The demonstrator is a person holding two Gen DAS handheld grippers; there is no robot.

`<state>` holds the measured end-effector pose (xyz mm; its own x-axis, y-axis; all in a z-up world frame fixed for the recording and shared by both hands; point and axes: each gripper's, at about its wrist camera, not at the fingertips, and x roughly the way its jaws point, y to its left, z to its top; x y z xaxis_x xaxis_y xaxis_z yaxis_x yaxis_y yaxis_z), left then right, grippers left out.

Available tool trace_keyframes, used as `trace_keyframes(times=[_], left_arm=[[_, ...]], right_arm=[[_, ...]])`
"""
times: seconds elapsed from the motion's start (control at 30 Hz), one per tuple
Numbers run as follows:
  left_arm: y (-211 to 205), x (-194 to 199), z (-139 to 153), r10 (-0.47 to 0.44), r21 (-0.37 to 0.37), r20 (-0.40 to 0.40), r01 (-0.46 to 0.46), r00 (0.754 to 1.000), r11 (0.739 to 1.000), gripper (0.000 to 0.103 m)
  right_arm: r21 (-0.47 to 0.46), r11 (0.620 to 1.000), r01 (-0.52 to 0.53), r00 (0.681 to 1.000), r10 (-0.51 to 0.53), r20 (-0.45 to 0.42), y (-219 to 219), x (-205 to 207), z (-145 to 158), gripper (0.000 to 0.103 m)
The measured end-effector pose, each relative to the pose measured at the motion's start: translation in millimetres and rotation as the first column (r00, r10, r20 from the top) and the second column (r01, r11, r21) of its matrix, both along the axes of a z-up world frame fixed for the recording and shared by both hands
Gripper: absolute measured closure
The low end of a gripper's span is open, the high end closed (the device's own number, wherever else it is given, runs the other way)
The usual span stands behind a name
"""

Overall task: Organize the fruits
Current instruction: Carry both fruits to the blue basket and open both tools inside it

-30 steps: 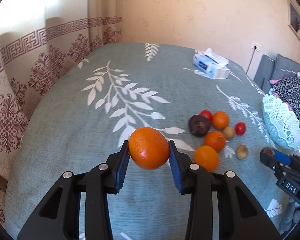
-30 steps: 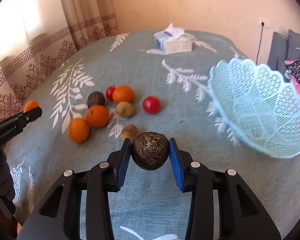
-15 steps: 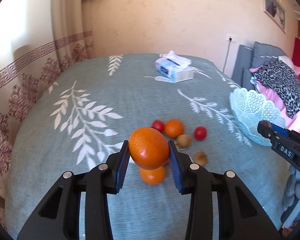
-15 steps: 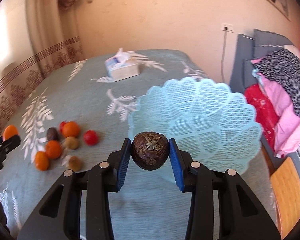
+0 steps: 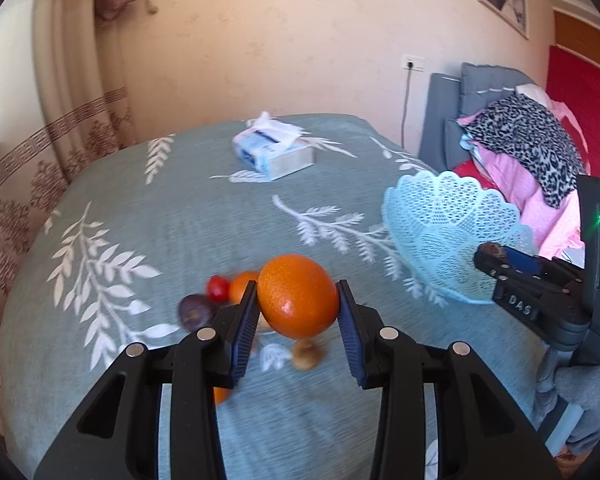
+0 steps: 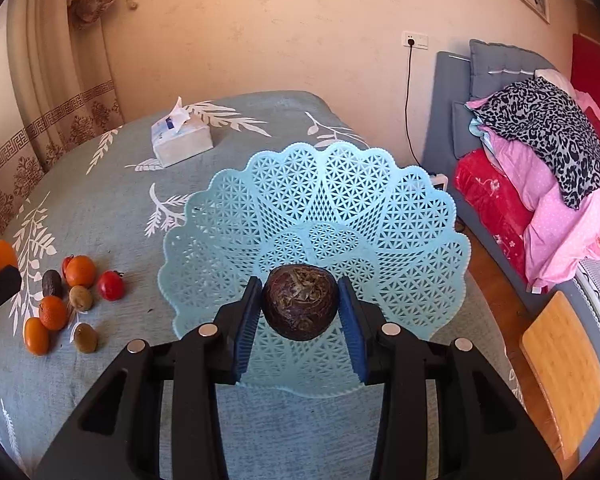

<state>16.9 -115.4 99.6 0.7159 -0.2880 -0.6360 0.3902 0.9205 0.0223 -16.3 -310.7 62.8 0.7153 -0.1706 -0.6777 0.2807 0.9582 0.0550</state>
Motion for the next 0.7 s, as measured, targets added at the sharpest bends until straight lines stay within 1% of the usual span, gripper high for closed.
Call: trace_keyframes(times=[0.13,0.2,0.43,0.7], left_arm=[[-21.0,2.5,0.6,-0.041,-0.001,-0.003,0.041,0.999,0.999,0.064],[-31.5,4.1,0.0,-0.060,0.000,-0.005,0.060,0.998,0.998,0.064],[-64.9,13.6,-1.9,-0.125,-0.008,-0.019,0.124,0.992,0.992,0.064],[-98.8,31.1,-9.7,-0.186,-0.034,-0.060,0.184,0.981,0.982,0.064]], right_arm=[[0.002,1.000,0.013,1.000,-0.013,0.008,-4.4,-1.4,1.3,0.059],[-0.014,1.000,0.026,0.999,-0.026,0.022,-5.4,-4.3,3.3,0.052],[-0.026,0.998,0.053,0.998,-0.052,0.041,-11.8,-9.3,6.9,0.052],[-0.032,0.996,0.083,0.995,-0.080,0.066,-18.6,-16.6,13.0,0.052]])
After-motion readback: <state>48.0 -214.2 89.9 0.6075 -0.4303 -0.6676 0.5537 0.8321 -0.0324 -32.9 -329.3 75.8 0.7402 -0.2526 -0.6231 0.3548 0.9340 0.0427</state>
